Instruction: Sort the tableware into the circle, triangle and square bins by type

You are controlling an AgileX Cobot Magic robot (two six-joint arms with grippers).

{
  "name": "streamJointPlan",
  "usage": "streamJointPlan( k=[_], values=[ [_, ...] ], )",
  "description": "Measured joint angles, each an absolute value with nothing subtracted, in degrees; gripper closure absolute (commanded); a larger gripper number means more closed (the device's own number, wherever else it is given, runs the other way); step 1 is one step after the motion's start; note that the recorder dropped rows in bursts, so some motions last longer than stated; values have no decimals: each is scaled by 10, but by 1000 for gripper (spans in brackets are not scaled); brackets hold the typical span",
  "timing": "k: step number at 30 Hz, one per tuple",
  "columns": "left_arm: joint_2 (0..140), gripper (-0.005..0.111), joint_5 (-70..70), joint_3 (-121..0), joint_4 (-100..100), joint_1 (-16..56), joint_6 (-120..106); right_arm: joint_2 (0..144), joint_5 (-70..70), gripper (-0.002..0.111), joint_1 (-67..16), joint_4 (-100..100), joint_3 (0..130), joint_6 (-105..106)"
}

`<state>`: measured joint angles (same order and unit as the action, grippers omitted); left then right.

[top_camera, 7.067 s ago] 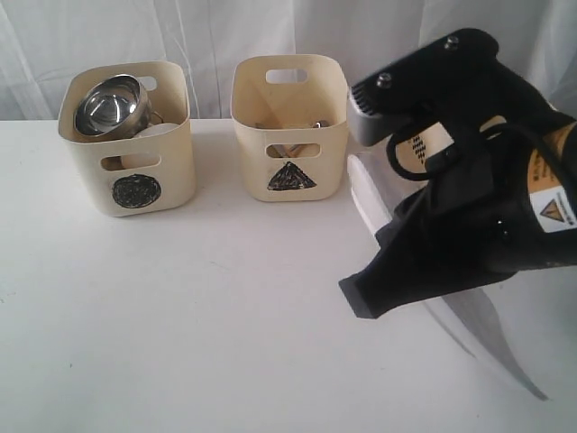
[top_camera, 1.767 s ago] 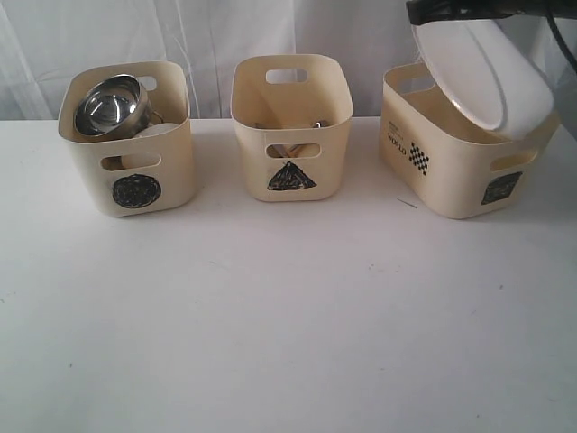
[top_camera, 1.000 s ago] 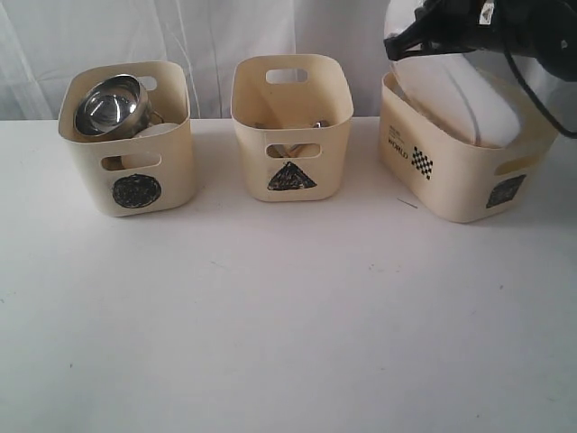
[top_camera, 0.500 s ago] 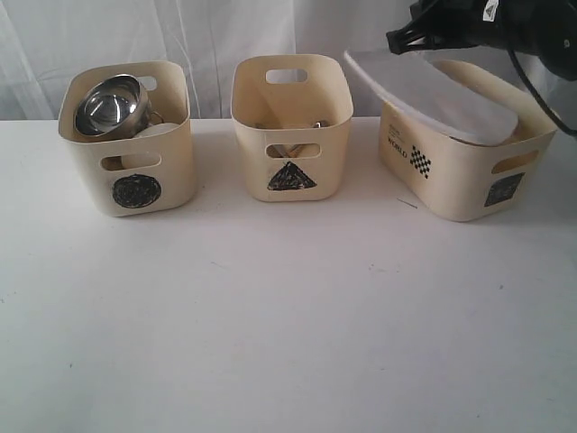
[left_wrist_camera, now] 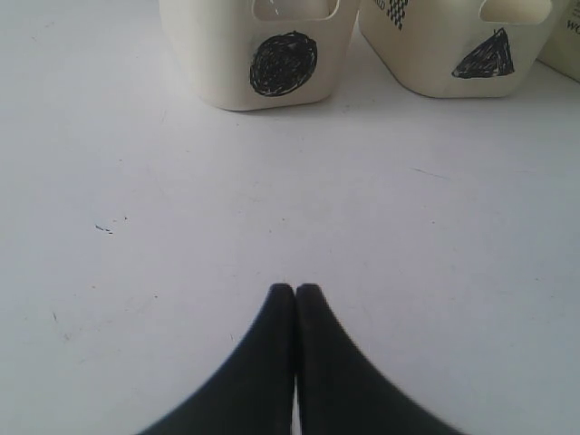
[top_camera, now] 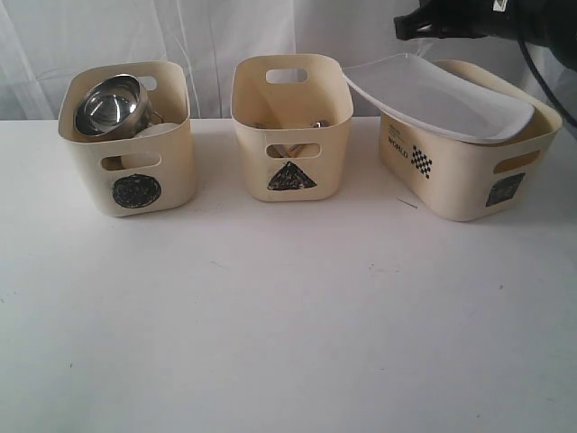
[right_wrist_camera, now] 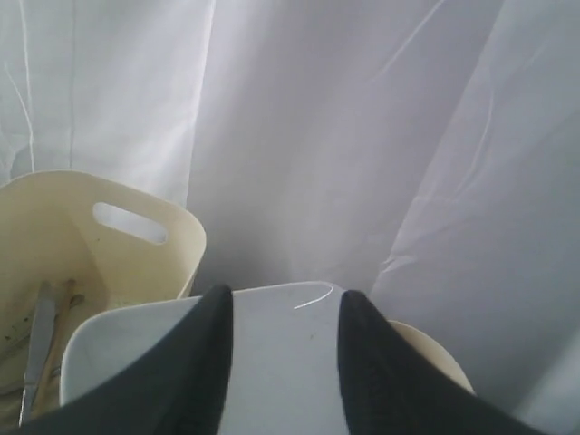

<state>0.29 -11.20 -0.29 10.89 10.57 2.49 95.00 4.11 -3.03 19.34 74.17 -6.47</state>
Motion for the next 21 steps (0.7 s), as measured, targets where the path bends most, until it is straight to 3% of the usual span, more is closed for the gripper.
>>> streamJointPlan(
  k=[10, 13, 17, 21],
  values=[
    [3, 107, -112, -3, 109, 106, 25, 919, 22, 73, -30, 191, 742, -101],
    [3, 107, -112, -3, 109, 106, 25, 916, 11, 83, -28, 191, 742, -110],
    [3, 107, -112, -3, 109, 106, 25, 916, -7, 106, -12, 191, 742, -156],
    [3, 107, -112, -3, 109, 106, 25, 916, -39, 108, -3, 191, 742, -192]
  ],
)
